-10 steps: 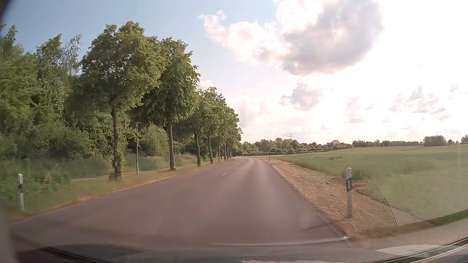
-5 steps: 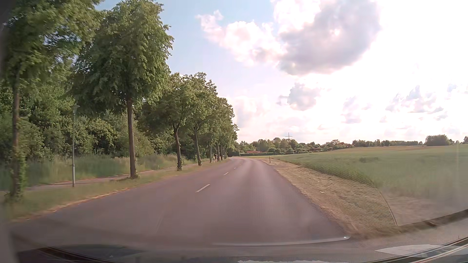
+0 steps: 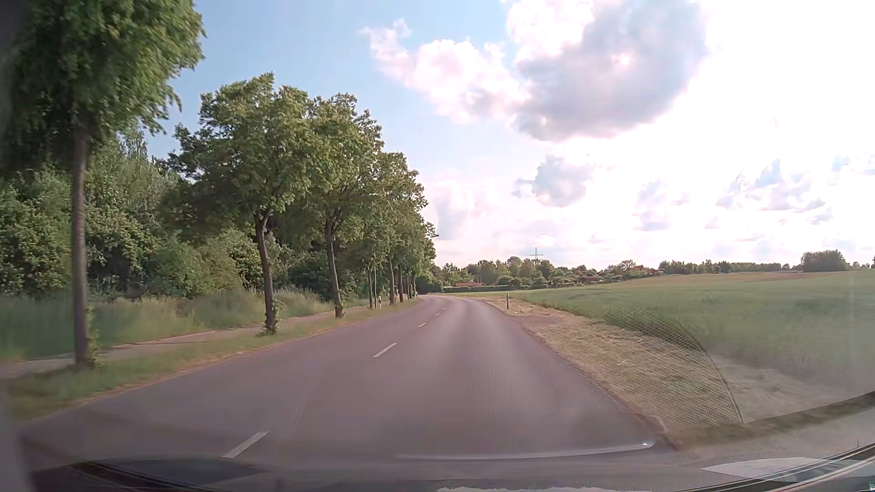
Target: Follow the waypoints while adhering to traffic rules and regulations
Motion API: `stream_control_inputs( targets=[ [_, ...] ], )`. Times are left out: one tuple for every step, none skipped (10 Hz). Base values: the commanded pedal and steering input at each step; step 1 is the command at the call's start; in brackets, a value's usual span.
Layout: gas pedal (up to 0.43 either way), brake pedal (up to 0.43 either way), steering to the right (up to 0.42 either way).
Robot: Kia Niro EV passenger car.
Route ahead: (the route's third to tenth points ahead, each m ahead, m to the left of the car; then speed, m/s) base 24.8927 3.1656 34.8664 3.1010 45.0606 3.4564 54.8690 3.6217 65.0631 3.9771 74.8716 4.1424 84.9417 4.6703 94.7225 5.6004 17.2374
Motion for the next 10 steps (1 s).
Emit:
stream_control_inputs(
  targets=[
    [0.059,0.012,0.005],
    [0.059,0.012,0.004],
    [0.059,0.018,0.004],
    [0.059,0.012,0.003],
    [0.059,0.012,0.001],
    [0.059,0.012,0.001],
    [0.059,0.012,0.001],
    [0.059,0.012,0.001],
    [0.059,0.012,0.0],
    [0.059,0.012,-0.001]
  ],
)
